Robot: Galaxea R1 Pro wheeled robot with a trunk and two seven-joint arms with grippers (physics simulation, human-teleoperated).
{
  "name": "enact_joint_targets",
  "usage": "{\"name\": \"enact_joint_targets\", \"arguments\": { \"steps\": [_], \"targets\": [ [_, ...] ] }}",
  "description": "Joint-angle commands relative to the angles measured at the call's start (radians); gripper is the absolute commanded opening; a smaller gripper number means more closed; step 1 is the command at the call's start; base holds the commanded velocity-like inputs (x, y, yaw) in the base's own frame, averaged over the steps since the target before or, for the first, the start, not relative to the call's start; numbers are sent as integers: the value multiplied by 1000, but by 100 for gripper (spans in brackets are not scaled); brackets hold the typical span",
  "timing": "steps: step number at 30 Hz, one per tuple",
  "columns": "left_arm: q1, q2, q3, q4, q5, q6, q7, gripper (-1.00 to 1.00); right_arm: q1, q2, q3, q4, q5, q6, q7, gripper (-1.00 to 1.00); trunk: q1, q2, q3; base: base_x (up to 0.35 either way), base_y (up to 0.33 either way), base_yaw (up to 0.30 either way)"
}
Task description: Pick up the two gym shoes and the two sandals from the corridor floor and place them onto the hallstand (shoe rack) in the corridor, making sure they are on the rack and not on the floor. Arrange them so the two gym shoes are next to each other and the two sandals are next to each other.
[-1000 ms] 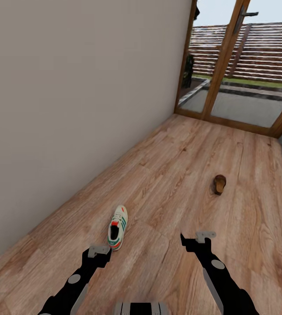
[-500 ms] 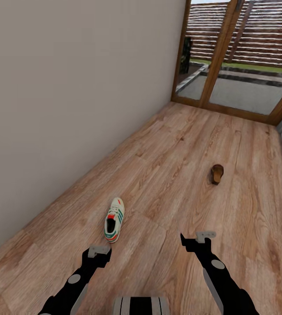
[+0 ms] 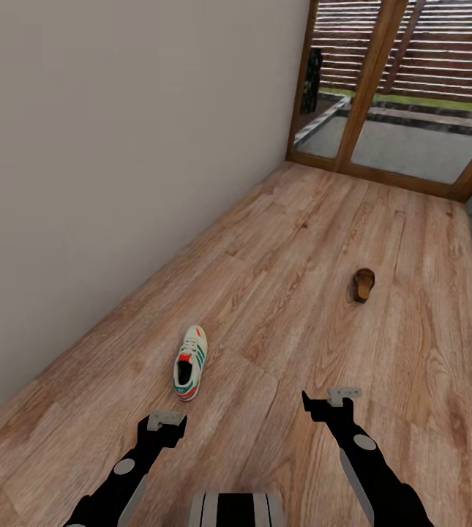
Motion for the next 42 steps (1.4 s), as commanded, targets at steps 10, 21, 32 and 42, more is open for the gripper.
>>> {"name": "enact_joint_targets", "arguments": {
  "steps": [10,21,32,42],
  "targets": [
    [0,0,1,1,-7,-4,1,100,0,0,-1,-2,0,6,1,100,0,0,-1,94,0,-1],
    [0,0,1,1,-7,-4,2,100,0,0,-1,-2,0,6,1,100,0,0,-1,194,0,0],
    [0,0,1,1,-7,-4,2,100,0,0,-1,-2,0,6,1,100,0,0,-1,179,-40,0],
    [0,0,1,1,-8,-4,2,100,0,0,-1,-2,0,6,1,100,0,0,-1,46,-13,0]
  ]
}}
